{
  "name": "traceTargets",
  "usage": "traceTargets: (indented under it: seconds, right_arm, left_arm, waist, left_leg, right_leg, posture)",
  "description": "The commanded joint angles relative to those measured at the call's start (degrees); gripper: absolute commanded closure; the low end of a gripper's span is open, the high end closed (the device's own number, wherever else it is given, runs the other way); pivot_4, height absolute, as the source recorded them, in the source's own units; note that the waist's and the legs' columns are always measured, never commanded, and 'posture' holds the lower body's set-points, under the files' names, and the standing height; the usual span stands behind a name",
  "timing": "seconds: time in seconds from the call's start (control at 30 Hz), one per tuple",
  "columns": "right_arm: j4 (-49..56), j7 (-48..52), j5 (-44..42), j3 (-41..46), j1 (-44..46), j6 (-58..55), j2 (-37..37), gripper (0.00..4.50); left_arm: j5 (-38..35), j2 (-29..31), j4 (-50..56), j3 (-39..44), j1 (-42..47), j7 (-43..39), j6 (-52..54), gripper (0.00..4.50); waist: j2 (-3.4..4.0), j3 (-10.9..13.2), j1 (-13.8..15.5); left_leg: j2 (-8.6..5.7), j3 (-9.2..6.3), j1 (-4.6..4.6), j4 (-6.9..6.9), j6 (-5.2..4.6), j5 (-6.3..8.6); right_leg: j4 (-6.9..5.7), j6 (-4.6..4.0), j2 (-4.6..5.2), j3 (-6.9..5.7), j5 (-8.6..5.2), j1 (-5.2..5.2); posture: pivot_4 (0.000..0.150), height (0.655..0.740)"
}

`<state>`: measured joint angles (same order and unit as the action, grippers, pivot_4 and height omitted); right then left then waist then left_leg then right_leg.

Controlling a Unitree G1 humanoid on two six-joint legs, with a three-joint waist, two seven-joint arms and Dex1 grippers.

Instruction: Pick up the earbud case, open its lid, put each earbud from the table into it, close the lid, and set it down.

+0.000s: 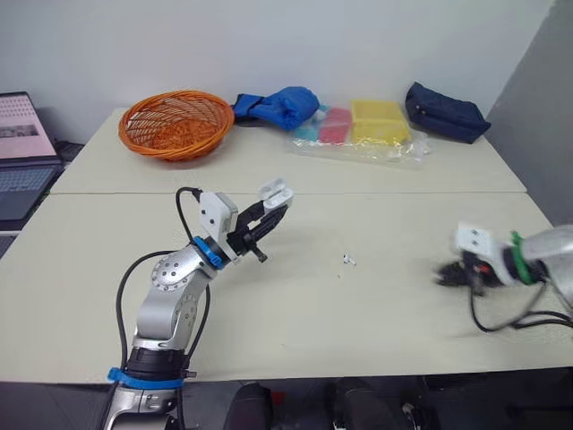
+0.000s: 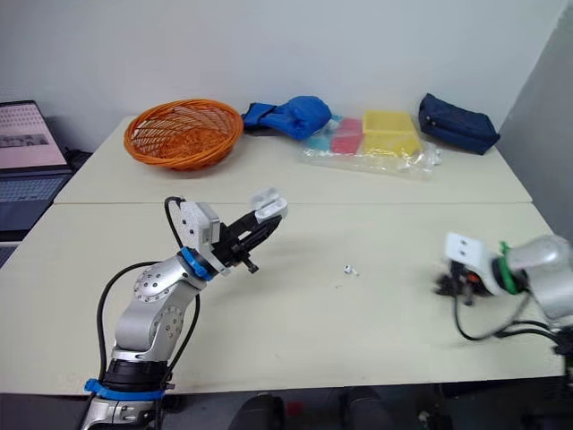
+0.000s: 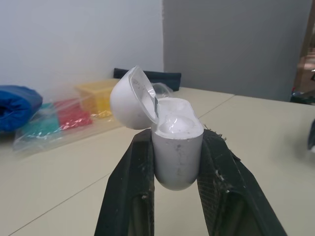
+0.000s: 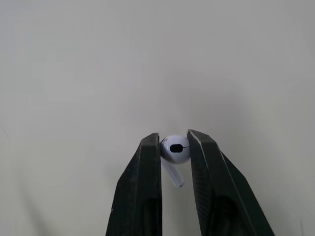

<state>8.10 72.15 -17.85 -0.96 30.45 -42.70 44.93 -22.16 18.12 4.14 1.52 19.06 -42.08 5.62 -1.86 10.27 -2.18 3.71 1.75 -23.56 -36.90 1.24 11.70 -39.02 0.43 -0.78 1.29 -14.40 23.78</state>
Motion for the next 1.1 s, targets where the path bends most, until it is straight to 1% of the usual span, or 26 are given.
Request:
traceTargets:
  seconds: [0.03, 0.1, 0.13, 0.2, 0.27, 0.37, 0.47, 0.57, 0.73, 1.1]
  right_arm:
    - [12.08, -12.10, -13.15, 7.80, 8.55, -14.10, -9.52, 4.05]
    - [14.63, -20.16, -15.94, 9.87, 13.04, -17.25, -16.55, 4.05]
    - [15.06, -24.95, -17.14, 10.92, 15.55, -17.05, -21.73, 4.05]
    - [15.21, -31.68, -17.95, 12.00, 17.79, -16.45, -28.04, 4.05]
    - [14.79, -36.69, -17.52, 12.12, 18.10, -14.61, -32.33, 4.05]
    - [14.19, -41.22, -16.78, 10.38, 17.09, -10.22, -37.05, 4.05]
    - [13.77, -43.63, -15.54, 7.90, 15.78, -6.98, -38.81, 4.05]
    - [13.17, -44.12, -14.29, 5.46, 14.48, -4.19, -38.51, 4.05]
    - [10.72, -45.74, -9.71, -0.42, 10.53, 0.81, -38.97, 4.05]
    - [8.44, -48.61, -7.43, -2.77, 9.21, 4.47, -39.70, 4.05]
  left_arm:
    - [0.49, -0.54, -1.08, 0.18, 1.69, -0.19, -2.73, 3.73]
    - [0.65, -1.52, -2.73, 0.13, 3.25, 0.50, -3.39, 3.73]
    - [0.76, -2.21, -3.66, -0.15, 4.50, 0.81, -3.70, 3.73]
    - [0.95, -3.04, -4.88, -0.48, 5.94, 0.97, -4.11, 3.73]
    - [1.15, -3.83, -5.95, -0.44, 7.06, 1.20, -4.46, 3.73]
    - [1.59, -5.10, -6.84, -0.69, 8.73, 1.91, -5.07, 3.73]
    - [1.85, -5.79, -7.12, -0.66, 9.66, 2.47, -5.39, 3.73]
    - [2.13, -5.94, -7.20, -0.59, 10.07, 2.69, -5.66, 3.73]
    - [2.54, -5.99, -7.40, -0.60, 10.44, 3.05, -6.53, 3.73]
    - [3.49, -6.07, -8.25, -0.24, 10.96, 3.68, -8.50, 3.73]
  waist:
    - [0.07, 0.03, 0.42]
    - [0.09, 0.02, 0.77]
    - [0.09, 0.02, 0.98]
    - [0.08, 0.01, 1.27]
    - [0.08, 0.01, 1.44]
    - [0.08, 0.01, 1.74]
    - [0.08, 0.01, 1.75]
    - [0.08, 0.01, 1.68]
    - [0.08, 0.01, 1.50]
    - [0.08, 0.01, 1.27]
  left_leg:
    - [-0.02, -0.15, -0.02, 0.01, 0.00, 0.00]
    - [0.06, -0.26, -0.05, 0.04, 0.01, 0.00]
    - [0.01, -0.26, -0.17, 0.04, 0.01, -0.01]
    - [0.02, -0.18, -0.31, 0.00, 0.01, 0.00]
    - [-0.05, -0.10, -0.56, -0.04, 0.00, -0.01]
    - [-0.14, 0.01, -0.73, -0.03, 0.01, 0.00]
    - [-0.13, 0.00, -0.78, -0.01, 0.01, 0.01]
    - [-0.08, -0.06, -0.76, 0.00, 0.00, 0.01]
    - [-0.03, -0.09, -0.63, 0.01, 0.00, 0.00]
    - [-0.03, -0.07, -0.65, 0.01, 0.00, 0.00]
  right_leg:
    - [0.00, -0.02, -0.05, -0.05, 0.00, 0.00]
    - [0.01, -0.16, -0.06, -0.20, -0.08, -0.03]
    - [0.02, -0.16, -0.02, -0.24, -0.08, 0.06]
    - [0.07, -0.17, 0.02, -0.30, -0.10, 0.12]
    - [0.10, -0.12, 0.09, -0.26, -0.07, 0.30]
    - [0.20, -0.02, 0.20, -0.21, -0.08, 0.38]
    - [0.23, 0.00, 0.20, -0.23, -0.08, 0.42]
    - [0.18, 0.02, 0.13, -0.26, -0.10, 0.42]
    - [0.10, 0.00, 0.06, -0.25, -0.11, 0.40]
    - [0.13, 0.00, 0.06, -0.25, -0.11, 0.40]
  posture:
    - [0.150, 0.7400]
    - [0.150, 0.7400]
    - [0.150, 0.7400]
    - [0.150, 0.7400]
    - [0.150, 0.7400]
    - [0.150, 0.7400]
    - [0.150, 0.7400]
    - [0.150, 0.7400]
    - [0.150, 0.7400]
    - [0.150, 0.7400]
